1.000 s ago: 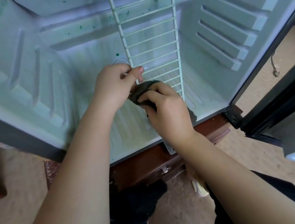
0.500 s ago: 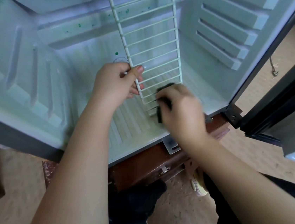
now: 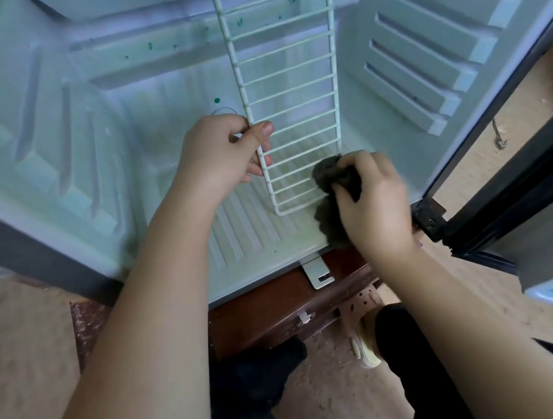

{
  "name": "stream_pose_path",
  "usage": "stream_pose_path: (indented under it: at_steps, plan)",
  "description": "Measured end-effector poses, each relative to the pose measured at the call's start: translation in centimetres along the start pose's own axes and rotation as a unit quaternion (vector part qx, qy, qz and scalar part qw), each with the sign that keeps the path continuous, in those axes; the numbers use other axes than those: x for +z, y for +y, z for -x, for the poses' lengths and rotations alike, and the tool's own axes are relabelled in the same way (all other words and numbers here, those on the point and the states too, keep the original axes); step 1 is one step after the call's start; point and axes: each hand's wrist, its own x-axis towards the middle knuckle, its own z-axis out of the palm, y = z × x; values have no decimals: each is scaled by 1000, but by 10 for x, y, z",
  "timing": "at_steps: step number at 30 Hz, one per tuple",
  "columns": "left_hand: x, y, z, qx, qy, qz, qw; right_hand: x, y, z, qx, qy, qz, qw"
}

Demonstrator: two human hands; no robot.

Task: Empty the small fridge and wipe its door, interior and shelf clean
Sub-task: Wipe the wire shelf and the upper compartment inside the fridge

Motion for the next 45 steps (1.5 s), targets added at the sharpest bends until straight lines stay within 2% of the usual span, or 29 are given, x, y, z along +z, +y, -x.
stream_pose_path:
  at_steps: [6,9,13,15,17,20,23,26,30,33,34,36,38,39,41,43,45]
  plan:
    - [0,-1,0,-1,17,-11,1000,39,-42,29,-147,-83,-42,985]
    - [-1,0,1,-1,10,-5,1000,29,-29,21,-153,-97,-25,983]
    - [-1,-1,0,1,10,-8,1000,2,6,0,-56,-48,14,997]
    - [0,-1,0,3,12,-8,1000,-2,8,-2,-37,-41,27,998]
    - [1,-1,1,5,15,-11,1000,2,-4,5,-57,-49,28,997]
    - [1,0,1,4,22,-11,1000,18,-31,26,-137,-100,-2,986]
    - [1,0,1,-1,19,-10,1000,31,-42,35,-171,-135,22,976]
    - [0,0,2,-6,16,-11,1000,20,-27,27,-149,-163,40,974]
    - [-1,1,2,-8,10,-13,1000,-7,9,2,-40,-120,56,990]
    - [-1,1,2,-10,11,-10,1000,-13,15,-5,-16,-113,63,992]
    - [0,1,2,-10,12,-10,1000,-14,12,-7,-14,-82,54,995]
    - [0,1,2,-10,14,-9,1000,-23,2,-15,-17,30,-4,999]
    - [0,1,2,-9,15,-11,1000,-31,-8,-26,-38,109,-75,991]
    - [0,0,1,-9,17,-13,1000,-31,-11,-32,-48,108,-103,988]
    - [0,-1,0,-10,19,-15,1000,-24,-14,-36,-54,49,-117,990]
    - [1,-2,0,-12,17,-16,1000,-12,-9,-29,-27,-12,-96,995]
    - [1,-2,0,-14,17,-15,1000,-6,3,-20,0,-39,-67,997]
